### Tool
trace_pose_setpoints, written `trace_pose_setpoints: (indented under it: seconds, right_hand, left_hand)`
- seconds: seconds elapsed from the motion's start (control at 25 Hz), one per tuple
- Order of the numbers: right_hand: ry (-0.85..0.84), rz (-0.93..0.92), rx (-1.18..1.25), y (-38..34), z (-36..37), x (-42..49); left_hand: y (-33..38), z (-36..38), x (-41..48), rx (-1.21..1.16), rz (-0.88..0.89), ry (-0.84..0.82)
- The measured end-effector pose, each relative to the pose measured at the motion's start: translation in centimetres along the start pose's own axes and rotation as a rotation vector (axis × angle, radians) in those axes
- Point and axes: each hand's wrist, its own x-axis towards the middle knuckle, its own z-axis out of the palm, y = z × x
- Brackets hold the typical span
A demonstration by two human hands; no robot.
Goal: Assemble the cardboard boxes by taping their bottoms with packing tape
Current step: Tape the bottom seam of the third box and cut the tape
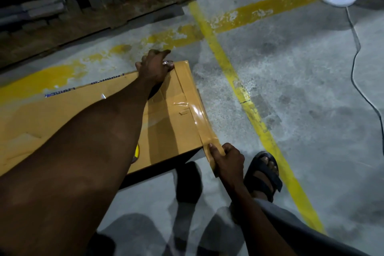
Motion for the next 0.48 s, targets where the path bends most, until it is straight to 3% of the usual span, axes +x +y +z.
trace_pose_setpoints:
  seconds: [0.08, 0.16, 0.28, 0.48]
  right_hand:
    - [0.035, -0.008, 0.065, 0.1, 0.1, 0.1]
    - [0.05, -0.055, 0.092, 0.2, 0.1, 0.5]
    - [0.06, -0.116, 0.117, 0.6, -0.1, 0.6]
    - [0.023, -0.023, 0.097, 0.7, -0.5, 0.4]
  left_hand:
    - [0.3, 1.8, -1.8, 0.205, 0.2, 0.092]
    - [0.7, 3.7, -4.4, 0.356, 0.353, 0.051]
    - [1.1, 5.1, -8.4, 0.332, 0.382, -0.039]
    - [0.4, 5.3, -15.6, 0.42, 0.518, -0.108]
